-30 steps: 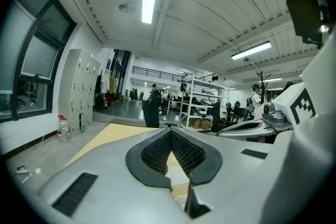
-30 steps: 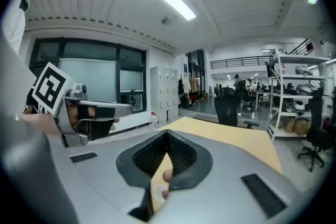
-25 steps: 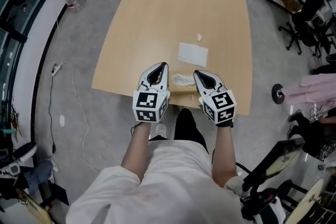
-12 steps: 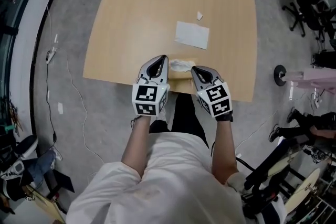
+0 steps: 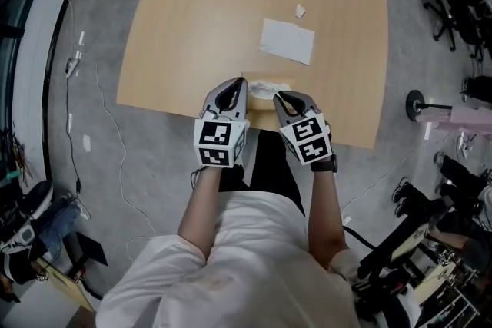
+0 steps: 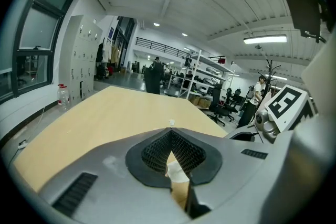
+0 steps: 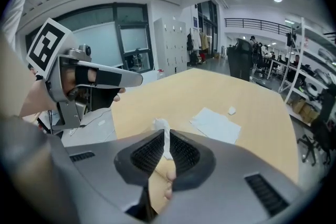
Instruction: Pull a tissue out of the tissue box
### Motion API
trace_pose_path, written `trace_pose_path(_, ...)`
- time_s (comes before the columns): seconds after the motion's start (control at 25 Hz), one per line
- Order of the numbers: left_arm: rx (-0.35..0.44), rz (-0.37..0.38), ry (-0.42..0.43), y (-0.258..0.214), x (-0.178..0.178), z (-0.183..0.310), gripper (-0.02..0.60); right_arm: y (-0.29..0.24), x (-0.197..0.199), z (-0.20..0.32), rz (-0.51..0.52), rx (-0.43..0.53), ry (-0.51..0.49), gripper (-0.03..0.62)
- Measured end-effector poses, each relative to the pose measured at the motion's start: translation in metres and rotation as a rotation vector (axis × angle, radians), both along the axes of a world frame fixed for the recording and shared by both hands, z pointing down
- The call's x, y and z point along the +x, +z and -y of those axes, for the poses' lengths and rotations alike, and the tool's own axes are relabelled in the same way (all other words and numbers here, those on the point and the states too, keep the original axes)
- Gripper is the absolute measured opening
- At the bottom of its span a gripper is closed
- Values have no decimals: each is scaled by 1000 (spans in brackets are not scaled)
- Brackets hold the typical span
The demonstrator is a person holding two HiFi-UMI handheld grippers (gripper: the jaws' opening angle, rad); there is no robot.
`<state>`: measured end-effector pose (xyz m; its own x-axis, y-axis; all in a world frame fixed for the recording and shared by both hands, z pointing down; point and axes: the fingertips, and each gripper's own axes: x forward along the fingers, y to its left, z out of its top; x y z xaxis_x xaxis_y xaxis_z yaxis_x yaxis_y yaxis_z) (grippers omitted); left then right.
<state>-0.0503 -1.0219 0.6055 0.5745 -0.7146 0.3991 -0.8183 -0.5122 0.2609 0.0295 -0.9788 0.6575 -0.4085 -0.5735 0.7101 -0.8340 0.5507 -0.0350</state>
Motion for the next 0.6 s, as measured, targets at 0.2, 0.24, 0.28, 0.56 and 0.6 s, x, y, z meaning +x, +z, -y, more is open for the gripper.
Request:
trace_pose_path(0.2, -19, 3, -14, 14, 1, 2, -6, 15, 0, 2, -19, -16, -9, 45)
trace_pose_path(0.24, -22, 4, -14, 18, 2, 2, -6, 19, 1, 2, -21, -19, -11, 54)
trace_pose_path(0.28, -26, 6, -15, 22, 3, 1, -6, 23, 1, 2, -23, -22, -13, 58)
trace_pose_path(0.56, -78, -10, -51, 35, -6, 4, -6, 43, -6, 11, -80, -10, -23, 124)
trace_pose_path(0.6, -78, -10, -51, 37, -7, 8, -6, 48, -7, 15, -98, -12, -31, 126)
